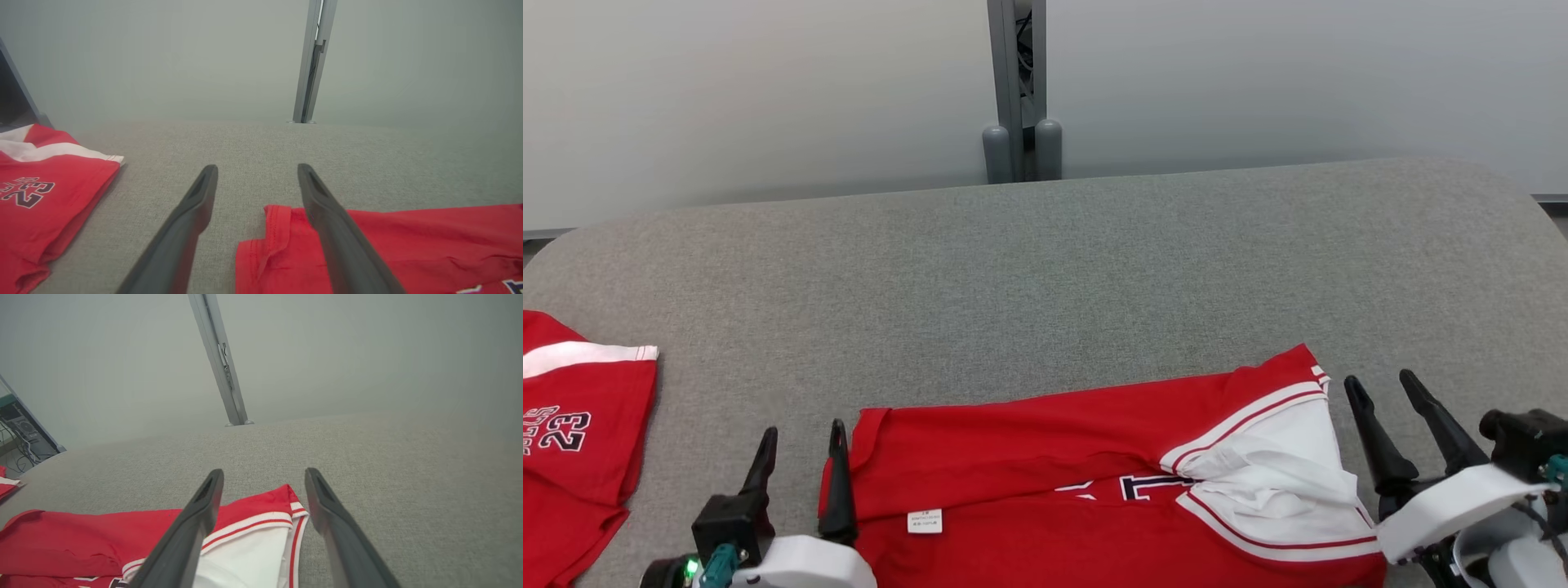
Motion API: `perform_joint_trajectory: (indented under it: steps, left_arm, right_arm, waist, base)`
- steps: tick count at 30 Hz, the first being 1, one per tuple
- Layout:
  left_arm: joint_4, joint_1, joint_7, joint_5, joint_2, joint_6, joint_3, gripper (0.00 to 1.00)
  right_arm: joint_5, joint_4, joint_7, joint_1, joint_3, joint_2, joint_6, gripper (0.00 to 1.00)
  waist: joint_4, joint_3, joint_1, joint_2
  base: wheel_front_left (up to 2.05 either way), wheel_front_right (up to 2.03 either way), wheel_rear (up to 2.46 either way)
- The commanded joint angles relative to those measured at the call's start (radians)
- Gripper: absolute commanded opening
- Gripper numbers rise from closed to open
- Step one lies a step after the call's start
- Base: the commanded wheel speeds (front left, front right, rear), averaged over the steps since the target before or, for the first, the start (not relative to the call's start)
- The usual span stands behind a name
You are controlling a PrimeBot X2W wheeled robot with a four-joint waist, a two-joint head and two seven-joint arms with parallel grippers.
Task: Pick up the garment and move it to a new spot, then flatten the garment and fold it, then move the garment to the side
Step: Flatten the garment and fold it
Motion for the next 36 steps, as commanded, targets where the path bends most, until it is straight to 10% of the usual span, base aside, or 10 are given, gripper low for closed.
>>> perform_joint_trajectory:
  steps: [1, 15, 34, 36]
  left_arm:
    - [0.004, 0.016, -0.003, 0.009, 0.001, -0.006, 0.011, 1.00]
    - [0.046, 0.037, -0.004, 0.167, -0.094, -0.128, 0.134, 1.00]
    - [0.084, -0.007, -0.003, 0.241, -0.117, -0.187, 0.196, 1.00]
    - [0.086, -0.009, -0.004, 0.246, -0.121, -0.190, 0.200, 1.00]
  right_arm:
    - [-0.006, 0.009, -0.010, 0.015, -0.007, 0.000, 0.002, 1.00]
    - [0.056, 0.201, 0.044, 0.014, -0.045, 0.093, 0.002, 1.00]
    - [0.194, 0.411, 0.034, -0.060, 0.070, 0.157, 0.002, 1.00]
    - [0.204, 0.413, 0.030, -0.067, 0.090, 0.148, 0.002, 0.20]
  waist:
    - [0.000, 0.001, 0.0000, -0.0001]
    - [0.023, 0.028, 0.0000, -0.0001]
    - [0.061, 0.072, 0.0000, -0.0001]
    - [0.063, 0.074, 0.0000, -0.0001]
  base:
    - [0.00, 0.00, 0.00]
    - [0.00, 0.00, 0.00]
    - [0.00, 0.00, 0.00]
    - [0.00, 0.00, 0.00]
